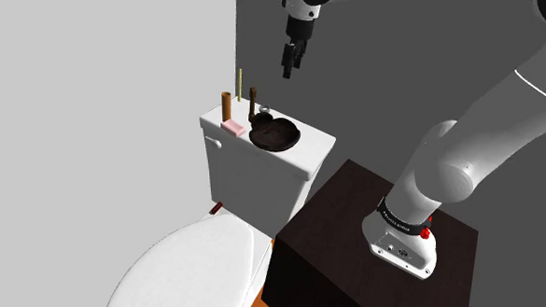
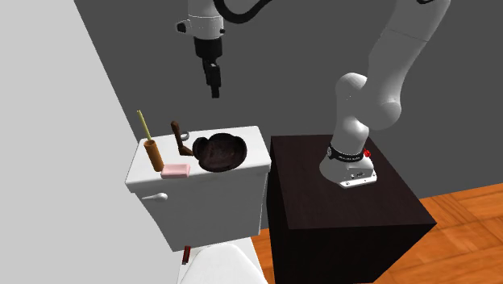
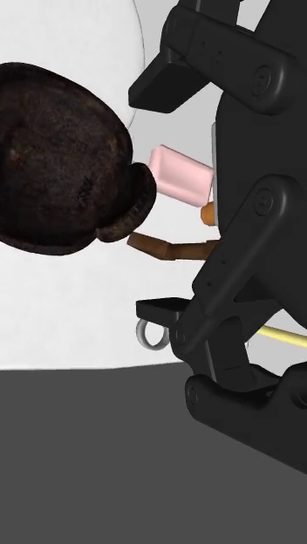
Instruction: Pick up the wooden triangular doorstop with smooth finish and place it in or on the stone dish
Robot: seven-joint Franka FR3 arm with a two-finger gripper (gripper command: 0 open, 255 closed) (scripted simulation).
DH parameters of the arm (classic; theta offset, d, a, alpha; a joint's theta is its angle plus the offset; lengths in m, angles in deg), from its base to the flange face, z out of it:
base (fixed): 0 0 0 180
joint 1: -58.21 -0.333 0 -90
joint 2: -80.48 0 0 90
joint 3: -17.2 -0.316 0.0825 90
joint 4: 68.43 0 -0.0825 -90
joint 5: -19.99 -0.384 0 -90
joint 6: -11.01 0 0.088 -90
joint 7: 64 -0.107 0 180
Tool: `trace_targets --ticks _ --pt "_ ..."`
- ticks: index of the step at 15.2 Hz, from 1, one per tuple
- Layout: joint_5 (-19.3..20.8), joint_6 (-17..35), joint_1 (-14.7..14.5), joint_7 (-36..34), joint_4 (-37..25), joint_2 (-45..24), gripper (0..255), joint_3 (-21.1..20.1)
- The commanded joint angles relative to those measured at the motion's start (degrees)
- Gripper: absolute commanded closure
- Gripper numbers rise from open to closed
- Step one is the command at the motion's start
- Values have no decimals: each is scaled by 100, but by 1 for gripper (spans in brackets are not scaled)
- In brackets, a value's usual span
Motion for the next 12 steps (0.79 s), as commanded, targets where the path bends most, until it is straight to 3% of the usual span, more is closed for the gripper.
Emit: trace_targets --ticks 1,12 --pt "-101 134 -32 374 -364 -535 0 100" --pt "-722 324 -44 1896 -2441 -3085 0 34"
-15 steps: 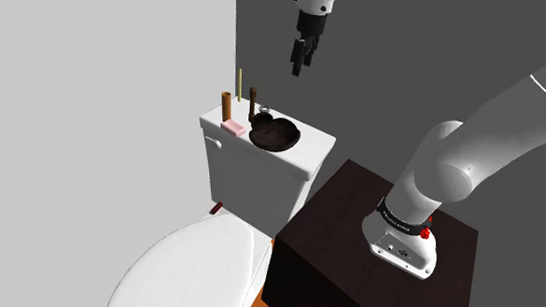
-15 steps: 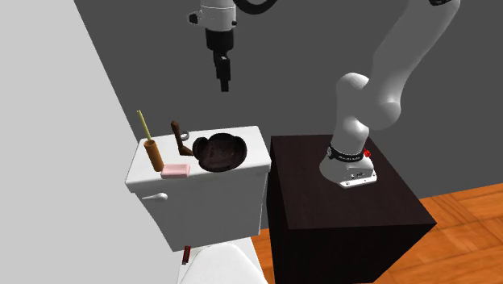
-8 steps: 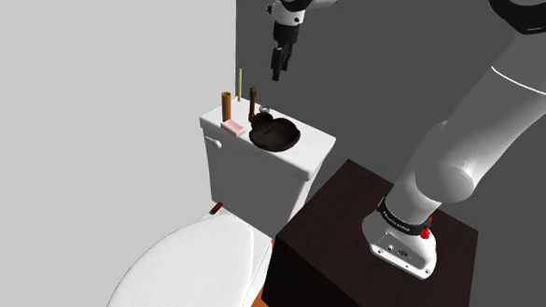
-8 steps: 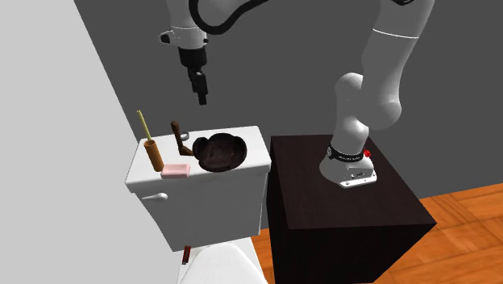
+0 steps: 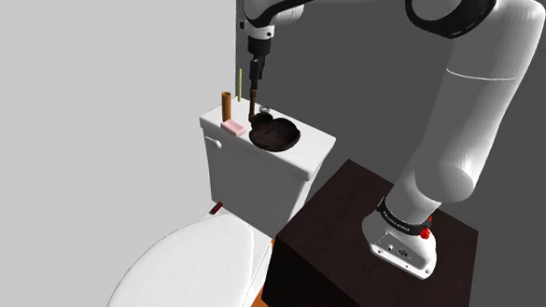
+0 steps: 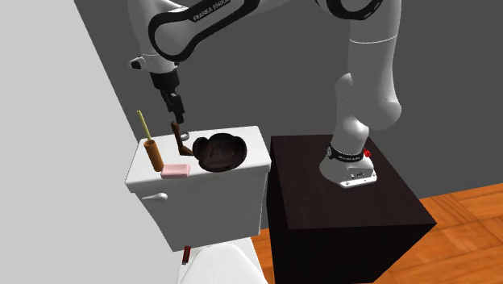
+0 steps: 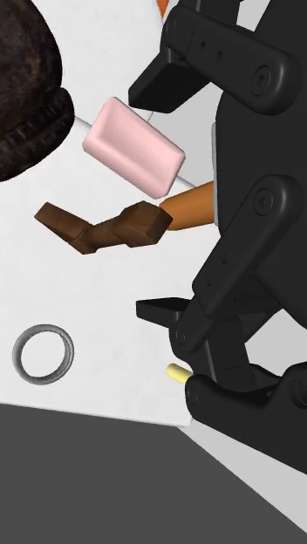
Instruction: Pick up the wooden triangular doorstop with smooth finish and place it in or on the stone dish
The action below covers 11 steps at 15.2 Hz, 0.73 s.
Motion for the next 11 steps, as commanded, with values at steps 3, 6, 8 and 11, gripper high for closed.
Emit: trace_targets --ticks 3,6,8,11 --pt "-66 82 26 155 -207 -317 0 -32" --pt "-82 288 27 165 -74 -390 0 -39" --pt "-97 463 28 175 32 -460 0 -45" --pt "-97 463 28 175 33 -459 0 -45"
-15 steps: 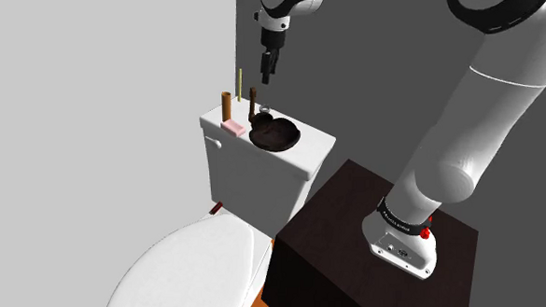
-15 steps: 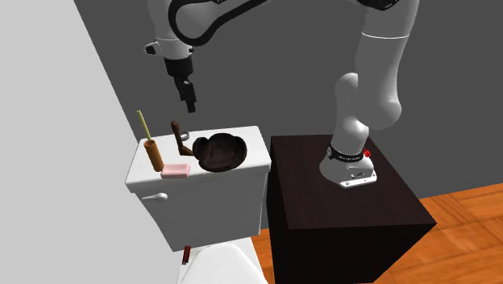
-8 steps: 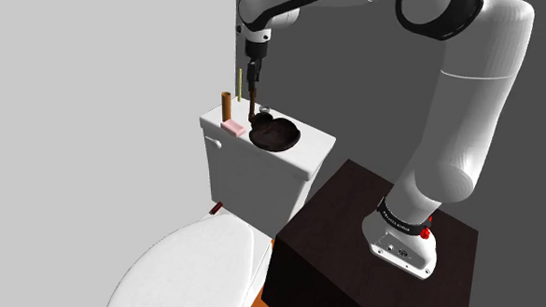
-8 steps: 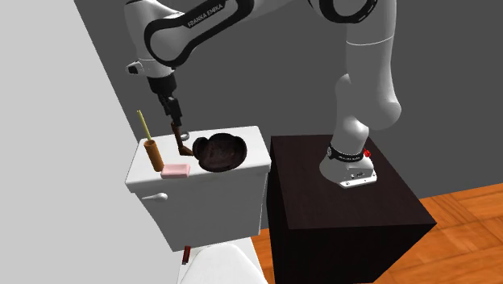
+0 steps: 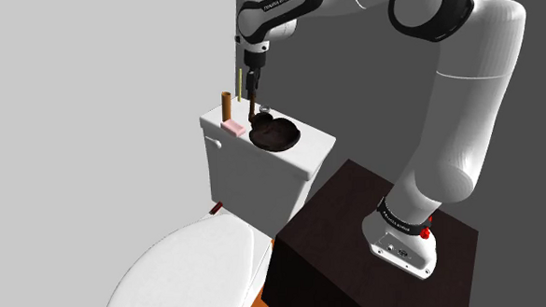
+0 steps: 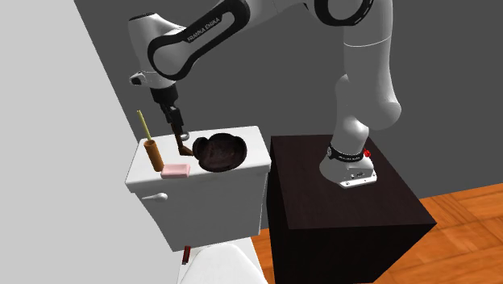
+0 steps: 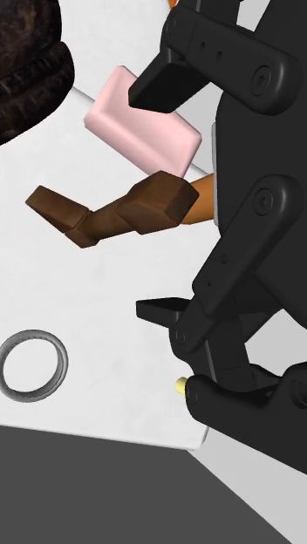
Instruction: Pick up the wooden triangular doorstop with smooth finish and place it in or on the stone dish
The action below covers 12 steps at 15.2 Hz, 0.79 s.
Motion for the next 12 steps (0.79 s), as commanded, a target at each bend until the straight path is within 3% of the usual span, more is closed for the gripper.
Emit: trace_targets --ticks 1,5,6,12 --pt "-1 22 1 3 16 -4 0 0" --pt "-2 22 1 3 16 -4 0 0" --pt "-2 22 1 3 16 -4 255 0" --pt "-1 22 1 2 15 -5 255 0"
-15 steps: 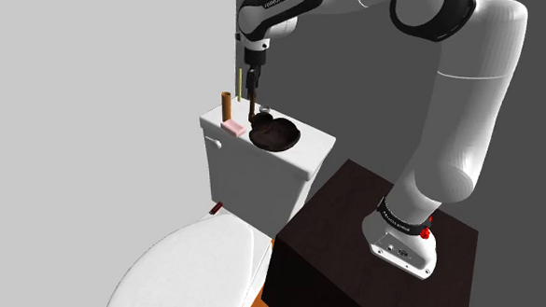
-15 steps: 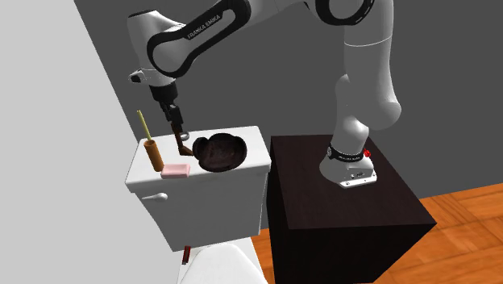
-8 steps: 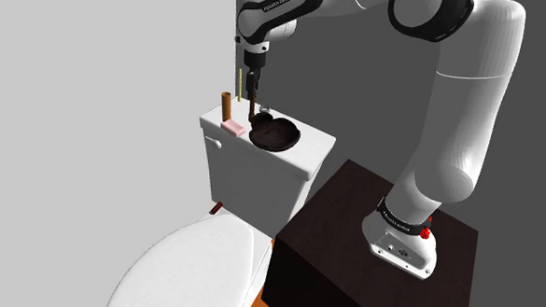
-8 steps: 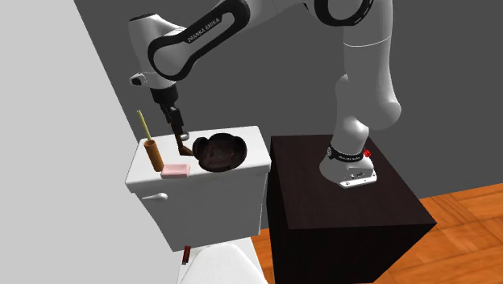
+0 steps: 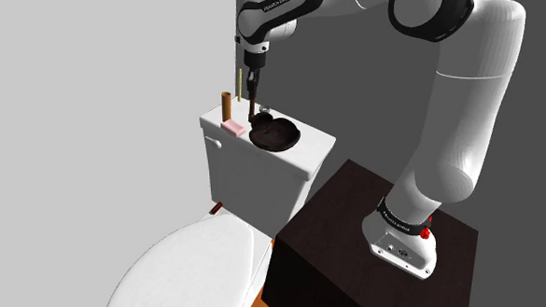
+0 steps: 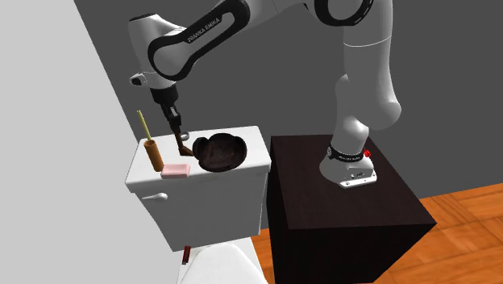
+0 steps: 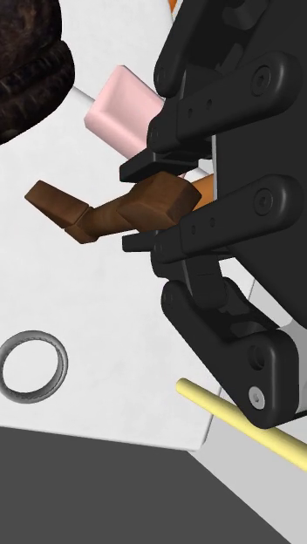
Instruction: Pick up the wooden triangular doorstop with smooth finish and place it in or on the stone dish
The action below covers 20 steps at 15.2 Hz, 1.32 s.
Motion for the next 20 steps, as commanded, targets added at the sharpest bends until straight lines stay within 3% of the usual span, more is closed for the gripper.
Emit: trace_targets --ticks 1,20 --pt "2 2 2 0 1 -2 255 2" --pt "79 -1187 -4 -63 -845 347 255 28"
